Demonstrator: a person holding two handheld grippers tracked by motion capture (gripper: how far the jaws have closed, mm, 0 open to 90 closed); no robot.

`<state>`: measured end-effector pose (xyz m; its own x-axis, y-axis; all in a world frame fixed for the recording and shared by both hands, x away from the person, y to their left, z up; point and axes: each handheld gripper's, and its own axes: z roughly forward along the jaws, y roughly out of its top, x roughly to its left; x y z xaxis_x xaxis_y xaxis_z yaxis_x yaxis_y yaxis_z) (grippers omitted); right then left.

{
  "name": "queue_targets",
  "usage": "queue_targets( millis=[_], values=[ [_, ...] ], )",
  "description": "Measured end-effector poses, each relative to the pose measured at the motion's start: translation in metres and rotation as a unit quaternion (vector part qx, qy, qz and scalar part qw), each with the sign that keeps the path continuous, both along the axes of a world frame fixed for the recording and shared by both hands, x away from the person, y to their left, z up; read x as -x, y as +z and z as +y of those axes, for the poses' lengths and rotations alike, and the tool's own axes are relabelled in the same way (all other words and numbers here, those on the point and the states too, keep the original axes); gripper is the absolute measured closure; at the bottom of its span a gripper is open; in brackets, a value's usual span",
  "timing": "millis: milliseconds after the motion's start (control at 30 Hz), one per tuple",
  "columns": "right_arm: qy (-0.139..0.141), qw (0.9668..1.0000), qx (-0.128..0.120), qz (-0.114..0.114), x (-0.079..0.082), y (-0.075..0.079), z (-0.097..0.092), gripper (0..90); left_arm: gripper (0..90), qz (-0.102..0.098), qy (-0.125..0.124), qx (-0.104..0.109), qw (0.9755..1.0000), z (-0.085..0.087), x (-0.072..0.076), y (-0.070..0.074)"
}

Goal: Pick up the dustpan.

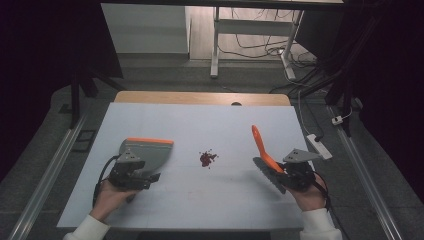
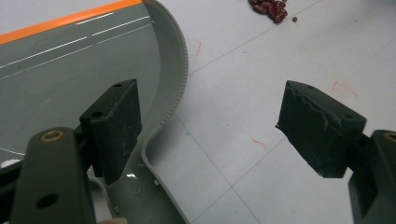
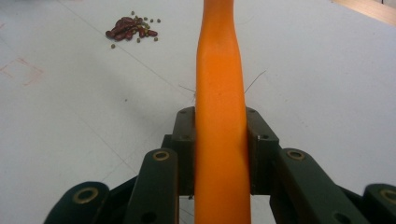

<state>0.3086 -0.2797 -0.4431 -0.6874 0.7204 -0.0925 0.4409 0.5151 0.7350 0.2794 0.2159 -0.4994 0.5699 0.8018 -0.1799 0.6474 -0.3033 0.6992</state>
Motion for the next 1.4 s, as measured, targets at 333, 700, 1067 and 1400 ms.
queue_targets(
  millis=[333, 700, 1067, 1400],
  values=[
    [0.0, 1.0, 0.0, -0.005, 0.001, 0.0, 0.002, 70.0, 21.8, 0.001, -0.003, -0.001, 1.0, -0.001, 0.001, 0.0],
    [-0.001, 1.0, 0.002, -0.001, 0.0, -0.002, 0.003, 70.0, 21.4, 0.001, -0.01, -0.01, 0.9999, -0.007, 0.002, 0.003],
    [0.005, 1.0, -0.002, 0.003, -0.003, -0.002, 0.006, 70.0, 19.9, 0.006, 0.004, -0.017, 0.9998, -0.009, 0.001, 0.006],
    [0.018, 0.9998, -0.006, 0.004, -0.006, -0.003, 0.009, 69.9, 18.5, 0.018, 0.069, -0.015, 0.9973, -0.002, 0.005, 0.022]
  ],
)
